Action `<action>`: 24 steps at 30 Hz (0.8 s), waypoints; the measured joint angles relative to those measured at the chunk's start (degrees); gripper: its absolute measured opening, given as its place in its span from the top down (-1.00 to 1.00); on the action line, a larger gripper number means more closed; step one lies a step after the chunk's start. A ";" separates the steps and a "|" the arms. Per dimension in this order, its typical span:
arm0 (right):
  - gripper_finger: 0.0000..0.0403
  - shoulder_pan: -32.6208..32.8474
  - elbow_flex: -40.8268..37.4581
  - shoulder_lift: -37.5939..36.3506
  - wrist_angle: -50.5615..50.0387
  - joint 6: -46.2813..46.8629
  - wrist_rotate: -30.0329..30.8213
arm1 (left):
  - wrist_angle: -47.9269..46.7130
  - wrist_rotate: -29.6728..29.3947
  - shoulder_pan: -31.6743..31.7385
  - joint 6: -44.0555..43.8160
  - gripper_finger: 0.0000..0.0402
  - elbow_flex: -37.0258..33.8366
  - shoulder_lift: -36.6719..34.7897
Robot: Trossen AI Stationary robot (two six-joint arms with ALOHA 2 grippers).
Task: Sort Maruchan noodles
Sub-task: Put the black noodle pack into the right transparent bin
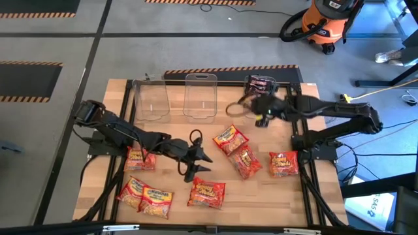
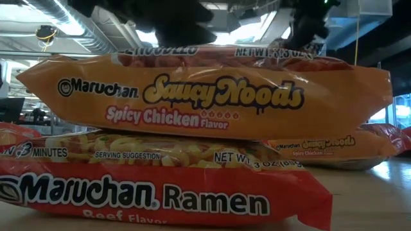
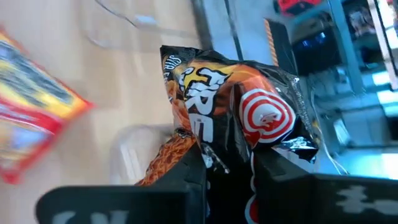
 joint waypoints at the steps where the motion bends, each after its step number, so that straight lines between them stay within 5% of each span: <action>1: 0.76 -2.30 0.00 0.00 -0.19 -1.73 -0.85 | 0.20 -0.27 0.01 0.02 0.18 -0.80 -0.73; 11: 0.76 -15.36 -2.07 3.66 0.60 -17.23 -10.91 | -0.26 -0.38 0.62 1.57 0.18 -3.57 -0.95; 24: 0.76 -16.03 -17.16 6.58 10.92 -20.62 -12.69 | 0.21 -0.40 0.88 3.23 0.18 -3.94 -0.97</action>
